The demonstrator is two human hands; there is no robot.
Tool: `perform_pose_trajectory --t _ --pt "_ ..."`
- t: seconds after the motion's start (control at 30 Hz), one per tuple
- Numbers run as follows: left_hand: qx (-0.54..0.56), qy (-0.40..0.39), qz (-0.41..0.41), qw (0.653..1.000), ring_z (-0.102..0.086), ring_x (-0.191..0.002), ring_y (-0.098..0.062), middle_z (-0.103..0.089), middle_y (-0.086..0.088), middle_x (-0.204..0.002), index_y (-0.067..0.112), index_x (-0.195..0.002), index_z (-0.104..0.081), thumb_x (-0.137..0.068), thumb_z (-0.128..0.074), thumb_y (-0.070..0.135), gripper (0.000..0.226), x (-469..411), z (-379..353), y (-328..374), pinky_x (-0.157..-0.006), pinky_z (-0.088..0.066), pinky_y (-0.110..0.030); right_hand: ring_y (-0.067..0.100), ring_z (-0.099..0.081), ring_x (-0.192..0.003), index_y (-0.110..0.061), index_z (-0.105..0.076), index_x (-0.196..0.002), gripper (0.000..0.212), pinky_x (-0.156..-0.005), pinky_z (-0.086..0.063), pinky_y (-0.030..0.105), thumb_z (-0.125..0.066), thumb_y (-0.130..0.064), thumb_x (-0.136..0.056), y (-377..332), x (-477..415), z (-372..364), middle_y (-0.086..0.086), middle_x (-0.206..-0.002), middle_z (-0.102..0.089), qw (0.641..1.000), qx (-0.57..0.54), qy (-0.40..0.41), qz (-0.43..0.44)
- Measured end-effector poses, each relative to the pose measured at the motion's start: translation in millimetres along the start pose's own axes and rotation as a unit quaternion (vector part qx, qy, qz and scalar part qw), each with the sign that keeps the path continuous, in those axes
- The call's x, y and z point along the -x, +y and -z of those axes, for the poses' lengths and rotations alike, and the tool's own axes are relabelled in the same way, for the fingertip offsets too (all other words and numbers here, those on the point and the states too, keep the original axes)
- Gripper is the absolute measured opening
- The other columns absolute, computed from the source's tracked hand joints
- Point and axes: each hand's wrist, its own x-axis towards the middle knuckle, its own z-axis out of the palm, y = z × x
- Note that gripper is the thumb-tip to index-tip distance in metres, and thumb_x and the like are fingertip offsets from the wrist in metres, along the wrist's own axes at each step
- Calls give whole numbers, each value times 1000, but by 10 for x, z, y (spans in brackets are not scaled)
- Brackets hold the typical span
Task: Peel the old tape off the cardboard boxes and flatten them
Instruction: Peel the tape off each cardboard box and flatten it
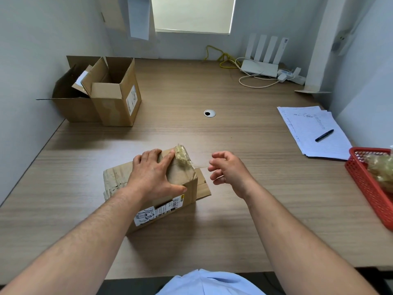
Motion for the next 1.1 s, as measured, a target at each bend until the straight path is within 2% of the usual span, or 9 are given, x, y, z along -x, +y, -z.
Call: perform_pose_trajectory --t 0.13,0.23,0.33,0.43,0.5,0.67,0.9,1.03,1.1 --pt "1 6 -9 1000 -13 -137 -23 -21 -4 -150 37 -150 -12 -48 -35 93 119 39 25 38 -115 -8 -41 12 -56 -58 -20 -48 -120 48 -53 -46 25 -55 6 -81 111 43 -10 3 -75 -57 993 99 -46 54" --pt "-7 37 -34 999 -12 -135 -22 -21 -5 -148 36 -149 -16 -50 -39 91 116 186 17 70 -114 -5 -40 10 -53 -52 -15 -53 -117 41 -48 -45 23 -51 6 -82 123 15 -17 3 -74 -56 997 48 -27 56" --pt "-26 78 -80 993 -21 -132 -26 -31 -11 -143 30 -146 -32 -50 -46 87 112 342 17 116 -112 -10 -43 12 -51 -45 -7 -56 -107 18 -41 -41 22 -48 -9 -91 78 -33 32 6 -74 -59 1000 -9 -19 -17" --pt "-29 129 -115 985 -31 -129 -31 -41 -17 -138 23 -141 -45 -50 -56 80 107 408 30 138 -110 -21 -50 13 -51 -51 -7 -62 -88 34 -43 -41 22 -45 -35 -98 82 -19 -21 4 -71 -62 992 42 -87 -76" --pt "-34 158 -131 978 -33 -129 -34 -43 -20 -137 20 -139 -48 -49 -65 75 107 429 31 133 -110 -24 -54 12 -50 -55 -10 -64 -80 39 -49 -42 22 -44 -39 -98 89 -18 -89 2 -68 -62 990 22 -116 -73" --pt "-44 181 -135 973 -34 -130 -35 -42 -21 -137 20 -139 -47 -47 -72 70 108 461 7 49 -110 -23 -55 9 -43 -50 -13 -57 -74 18 -52 -35 21 -58 -10 -91 40 -37 -160 1 -62 -54 984 -23 -174 -32" --pt "-53 144 -121 981 -31 -133 -34 -40 -20 -139 22 -140 -46 -49 -70 72 107 400 15 64 -112 -18 -53 4 -51 -52 -10 -55 -68 24 -54 -42 16 -60 9 -83 48 -43 -152 -10 -56 -58 986 29 -119 113" --pt "-52 144 -115 981 -29 -133 -34 -40 -20 -140 22 -140 -47 -49 -72 71 107 387 17 74 -112 -18 -54 11 -53 -62 -18 -59 -64 25 -62 -48 30 -64 -2 -82 60 -56 -165 -4 -64 -58 976 131 -58 166" --pt "-49 158 -115 979 -31 -132 -35 -40 -20 -139 23 -139 -48 -47 -74 70 106 396 6 61 -111 -19 -54 9 -54 -56 -17 -61 -68 19 -55 -46 26 -62 -10 -86 57 -41 -177 -4 -67 -61 982 113 -54 141"
